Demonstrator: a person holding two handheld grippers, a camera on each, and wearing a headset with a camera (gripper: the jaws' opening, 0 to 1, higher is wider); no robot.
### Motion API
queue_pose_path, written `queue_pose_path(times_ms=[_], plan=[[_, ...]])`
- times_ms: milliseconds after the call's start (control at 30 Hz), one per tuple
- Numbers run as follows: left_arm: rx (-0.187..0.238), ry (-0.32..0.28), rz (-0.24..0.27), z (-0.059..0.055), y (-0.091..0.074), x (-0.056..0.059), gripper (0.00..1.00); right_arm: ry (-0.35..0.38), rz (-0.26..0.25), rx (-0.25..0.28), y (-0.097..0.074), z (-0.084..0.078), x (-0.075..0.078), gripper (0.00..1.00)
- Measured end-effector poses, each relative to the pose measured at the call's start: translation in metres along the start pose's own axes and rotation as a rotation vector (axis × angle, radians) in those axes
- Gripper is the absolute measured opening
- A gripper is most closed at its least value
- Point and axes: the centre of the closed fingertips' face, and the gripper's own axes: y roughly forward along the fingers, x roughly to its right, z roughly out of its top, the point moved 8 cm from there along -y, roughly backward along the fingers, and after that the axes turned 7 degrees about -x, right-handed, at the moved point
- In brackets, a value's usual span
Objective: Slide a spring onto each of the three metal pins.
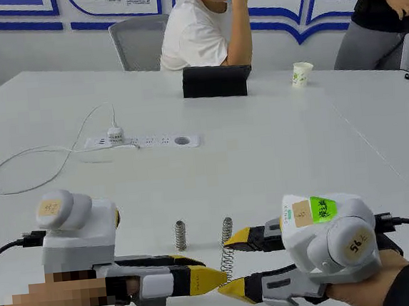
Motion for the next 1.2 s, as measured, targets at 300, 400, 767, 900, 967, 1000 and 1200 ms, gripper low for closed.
queue_pose_path(times_ms=[300, 400, 767, 900, 967, 1000, 1200], plan=[[-0.001, -0.094, -0.010, -0.002, 0.005, -0.001, 0.34, -0.044, 0.002, 0.019, 0.003, 0.008, -0.005, 0.34], [0.001, -0.111, -0.015, -0.003, 0.006, -0.001, 0.30, -0.053, 0.002, 0.026, 0.003, 0.011, -0.006, 0.34], [-0.017, -0.174, -0.035, -0.006, 0.008, 0.001, 0.19, -0.106, -0.014, 0.046, 0.003, 0.021, -0.009, 0.34], [-0.023, -0.184, -0.046, -0.006, 0.008, 0.000, 0.14, -0.119, -0.014, 0.044, 0.003, 0.021, -0.010, 0.34], [-0.025, -0.183, -0.045, -0.006, 0.007, 0.000, 0.14, -0.122, -0.015, 0.045, 0.002, 0.022, -0.010, 0.35], [-0.025, -0.182, -0.044, -0.006, 0.007, 0.000, 0.14, -0.125, -0.016, 0.046, 0.003, 0.022, -0.010, 0.35], [-0.032, -0.133, -0.020, -0.006, 0.005, -0.001, 0.12, -0.129, -0.009, 0.048, 0.002, 0.023, -0.011, 0.35]])
